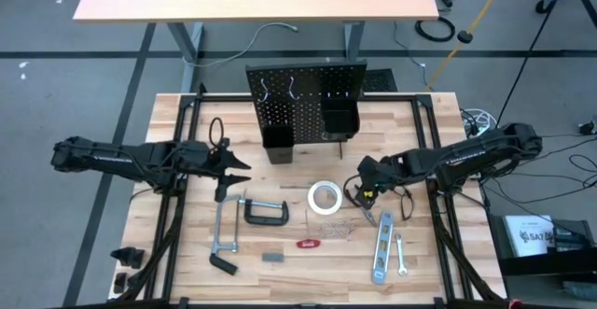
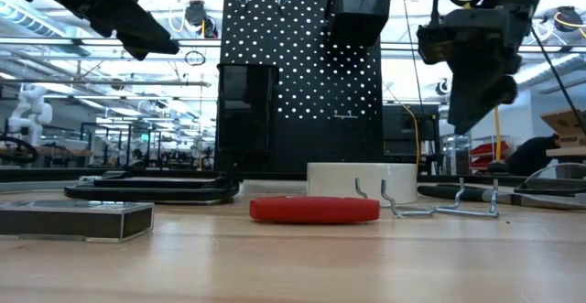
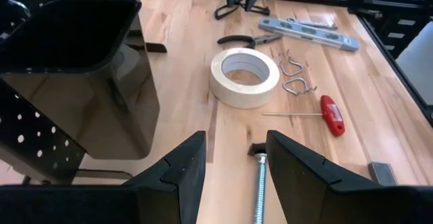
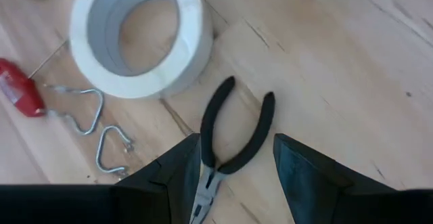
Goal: Hang tools onto peg board
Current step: Put the black pliers into the left black tool bin
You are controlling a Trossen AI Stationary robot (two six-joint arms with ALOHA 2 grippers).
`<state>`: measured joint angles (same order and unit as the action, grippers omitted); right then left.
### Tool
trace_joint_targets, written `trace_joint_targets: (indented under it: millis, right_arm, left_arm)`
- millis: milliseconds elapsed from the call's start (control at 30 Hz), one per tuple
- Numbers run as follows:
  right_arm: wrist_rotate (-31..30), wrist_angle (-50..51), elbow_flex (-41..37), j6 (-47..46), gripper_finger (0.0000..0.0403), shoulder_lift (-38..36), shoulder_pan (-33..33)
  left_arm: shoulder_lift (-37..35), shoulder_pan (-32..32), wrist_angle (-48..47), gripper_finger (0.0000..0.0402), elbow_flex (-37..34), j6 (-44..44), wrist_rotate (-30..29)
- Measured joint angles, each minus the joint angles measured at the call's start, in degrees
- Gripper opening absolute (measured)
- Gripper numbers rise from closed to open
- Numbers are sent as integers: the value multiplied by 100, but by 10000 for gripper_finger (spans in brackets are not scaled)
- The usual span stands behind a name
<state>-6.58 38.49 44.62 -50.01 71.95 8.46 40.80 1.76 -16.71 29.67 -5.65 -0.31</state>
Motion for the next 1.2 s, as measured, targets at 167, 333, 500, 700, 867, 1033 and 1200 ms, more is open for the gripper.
trace_joint_targets:
  millis: [167, 333, 500, 700, 867, 1033, 1200]
  right_arm:
    - [-338, 84, 0, -699, 180, 265, 184]
    - [-428, 80, 0, -1113, 180, 670, 381]
    - [-404, 77, 0, -1299, 180, 1031, 542]
    - [-100, 20, 0, -1405, 180, 1116, 755]
    - [77, -55, -1, -1622, 180, 1116, 968]
    - [56, -64, 0, -1819, 180, 1116, 1069]
    - [47, -357, 0, -1792, 180, 1147, 1165]
  left_arm:
    - [2, 0, 81, 161, 0, 0, -25]
    - [2, 0, 157, 161, 0, 4, -29]
    - [2, 0, 177, 161, -4, 7, -31]
    - [2, 0, 169, 161, -4, 9, -33]
    - [2, 0, 168, 161, -4, 9, -36]
    - [2, 0, 188, 161, -4, 9, -36]
    - [2, 0, 227, 161, -6, 9, -36]
